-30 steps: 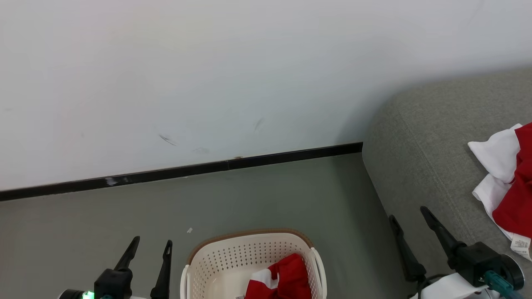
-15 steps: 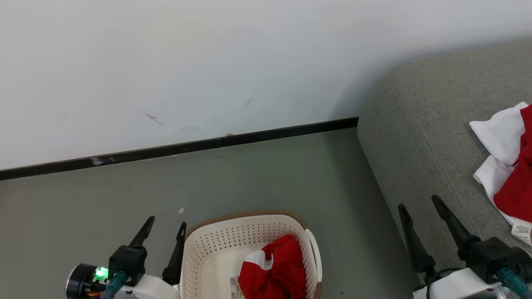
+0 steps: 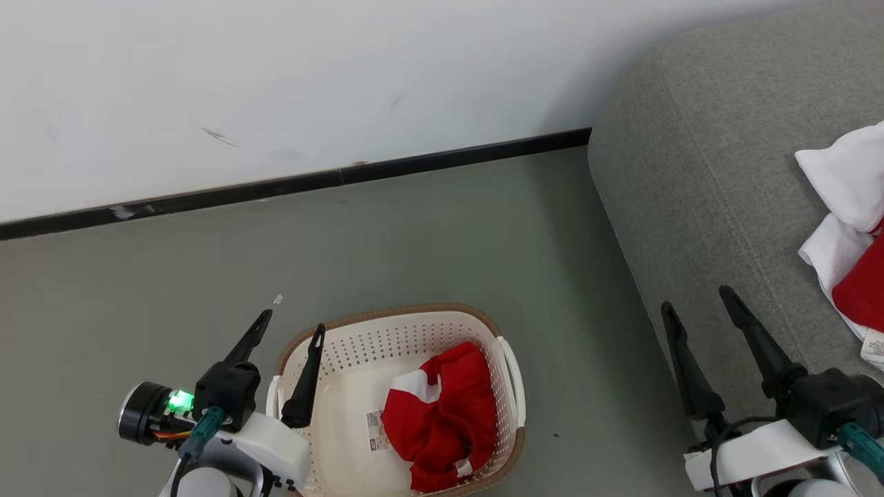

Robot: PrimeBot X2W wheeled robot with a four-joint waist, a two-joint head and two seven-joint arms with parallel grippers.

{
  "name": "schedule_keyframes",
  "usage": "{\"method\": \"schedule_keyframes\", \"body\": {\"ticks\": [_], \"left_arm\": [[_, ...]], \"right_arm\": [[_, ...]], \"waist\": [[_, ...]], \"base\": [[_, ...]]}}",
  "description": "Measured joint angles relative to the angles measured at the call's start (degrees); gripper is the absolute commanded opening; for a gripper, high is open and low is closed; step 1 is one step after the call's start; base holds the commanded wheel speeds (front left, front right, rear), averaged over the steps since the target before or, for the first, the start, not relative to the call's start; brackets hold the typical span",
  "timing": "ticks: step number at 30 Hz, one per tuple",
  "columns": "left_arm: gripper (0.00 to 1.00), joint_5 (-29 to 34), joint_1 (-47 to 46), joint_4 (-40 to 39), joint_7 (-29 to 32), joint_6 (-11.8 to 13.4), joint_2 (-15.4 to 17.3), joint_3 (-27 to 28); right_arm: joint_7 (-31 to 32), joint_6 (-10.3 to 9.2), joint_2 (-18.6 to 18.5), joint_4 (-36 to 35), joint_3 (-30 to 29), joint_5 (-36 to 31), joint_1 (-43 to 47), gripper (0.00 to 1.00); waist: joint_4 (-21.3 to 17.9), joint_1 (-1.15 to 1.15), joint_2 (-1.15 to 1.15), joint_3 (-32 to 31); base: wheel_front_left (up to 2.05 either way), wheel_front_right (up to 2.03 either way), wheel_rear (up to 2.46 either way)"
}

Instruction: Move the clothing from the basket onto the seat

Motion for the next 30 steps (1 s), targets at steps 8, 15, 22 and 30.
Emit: {"method": "schedule_keyframes", "body": {"ticks": [8, 15, 22, 30], "left_arm": [[1.0, 2.01, -4.03, 0.38, 0.68, -0.73, 0.11, -2.2], [1.0, 4.48, -7.27, 1.91, 1.27, -2.3, 0.1, -4.87], [1.0, 6.1, -9.62, 4.17, 1.9, -3.66, -0.8, -7.43], [1.0, 8.54, -12.79, 7.91, 2.64, -5.28, -0.75, -10.21]], "right_arm": [[-0.02, 0.0, 0.0, -1.55, -0.33, 0.29, -3.56, 1.0], [-0.1, 0.0, -0.01, -1.99, -0.73, 1.53, -6.57, 1.0], [-0.6, 0.0, -0.01, -2.13, -1.03, 2.05, -9.2, 1.0], [-1.1, 0.0, -0.01, -2.21, -1.59, 3.1, -12.37, 1.0]], "waist": [[-1.09, 0.0, 0.0, 5.31], [-2.31, 0.0, 0.0, 9.95], [-3.73, 0.0, 0.0, 14.25], [-5.55, 0.0, 0.0, 18.64]], "base": [[0.0, 0.0, 0.0], [0.0, 0.0, 0.0], [0.0, 0.0, 0.0], [0.0, 0.0, 0.0]]}}
